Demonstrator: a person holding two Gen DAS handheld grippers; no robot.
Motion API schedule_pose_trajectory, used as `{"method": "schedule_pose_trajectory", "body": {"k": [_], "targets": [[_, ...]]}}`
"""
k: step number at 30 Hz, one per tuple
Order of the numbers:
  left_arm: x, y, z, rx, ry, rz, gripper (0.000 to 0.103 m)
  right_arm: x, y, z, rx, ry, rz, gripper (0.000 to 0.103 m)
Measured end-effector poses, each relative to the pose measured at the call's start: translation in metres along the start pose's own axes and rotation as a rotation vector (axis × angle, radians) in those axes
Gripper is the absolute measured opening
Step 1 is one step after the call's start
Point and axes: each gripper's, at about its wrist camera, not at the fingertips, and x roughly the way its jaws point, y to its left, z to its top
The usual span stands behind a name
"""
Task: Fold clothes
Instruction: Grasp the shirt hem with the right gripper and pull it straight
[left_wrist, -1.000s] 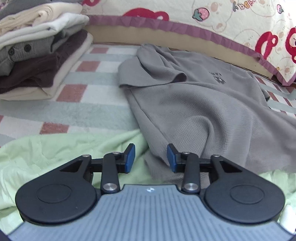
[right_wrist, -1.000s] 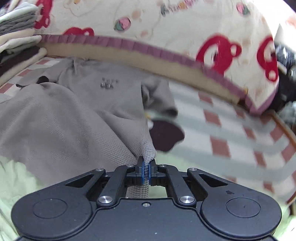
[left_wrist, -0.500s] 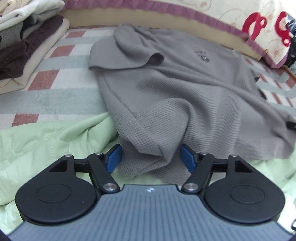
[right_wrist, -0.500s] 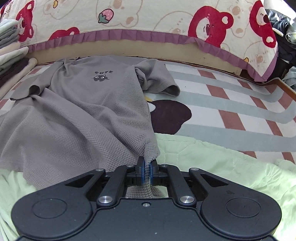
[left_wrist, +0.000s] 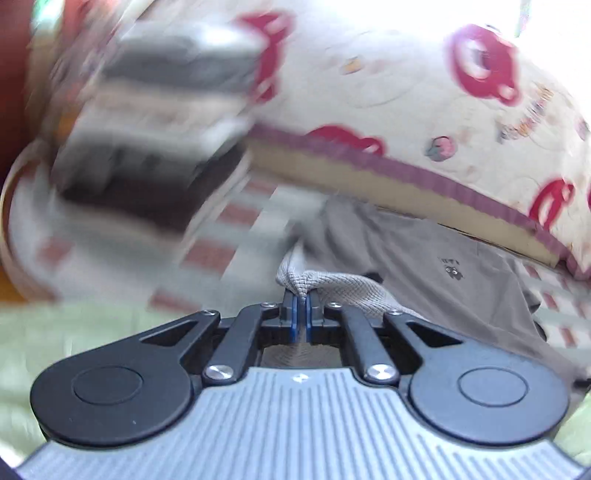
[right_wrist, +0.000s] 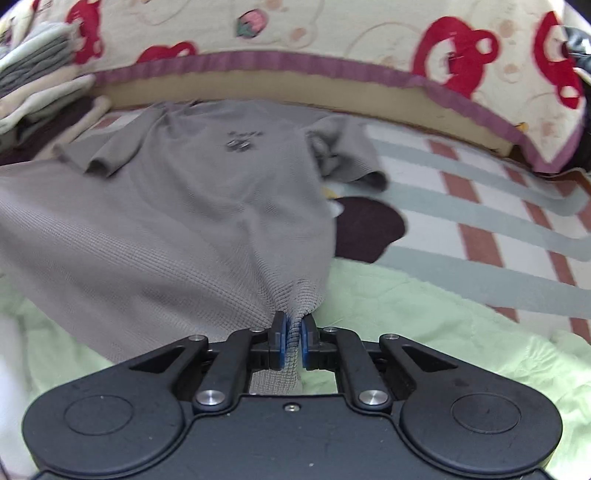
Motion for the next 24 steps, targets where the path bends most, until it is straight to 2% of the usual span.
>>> {"method": "schedule_pose_trajectory", "body": {"k": [4,6,8,10,11,15,19,21,22,23,24], "targets": [[0.027,0.01,-0.024,0.018,0.179,0.08,0.004,0.013,0.003,-0.002,-0.007,0.033,0.011,0.013],[0.031,0.014,-0.029,-0.005,0.209,0.081,0.004,0.016,-0.001,-0.005,0.039,0.03,0.035,0.013],[0.029,0.018,-0.028,-0.011,0.207,0.088,0.004,0.014,-0.006,-0.008,0.095,0.015,0.079,0.021],[0.025,0.021,-0.026,-0.015,0.201,0.098,0.007,0.007,-0.013,-0.014,0.148,-0.035,0.168,0.048],[0.023,0.022,-0.027,-0.019,0.197,0.105,0.008,0.002,-0.014,-0.017,0.165,-0.051,0.199,0.051],[0.017,0.023,-0.033,-0.04,0.181,0.133,0.013,0.008,-0.017,-0.036,0.198,-0.035,0.216,0.066],[0.026,0.017,-0.031,-0.007,0.203,0.13,0.031,0.013,-0.019,-0.054,0.23,-0.018,0.233,0.066],[0.029,0.012,-0.033,0.016,0.225,0.143,0.037,0.016,-0.02,-0.063,0.248,-0.011,0.242,0.066],[0.032,0.01,-0.034,0.027,0.246,0.145,0.045,0.018,-0.022,-0.066,0.265,-0.01,0.25,0.064],[0.035,0.007,-0.036,0.042,0.27,0.14,0.051,0.017,-0.02,-0.067,0.257,-0.012,0.257,0.058],[0.037,0.003,-0.038,0.064,0.295,0.125,0.05,0.016,-0.019,-0.068,0.245,-0.017,0.265,0.035]]}}
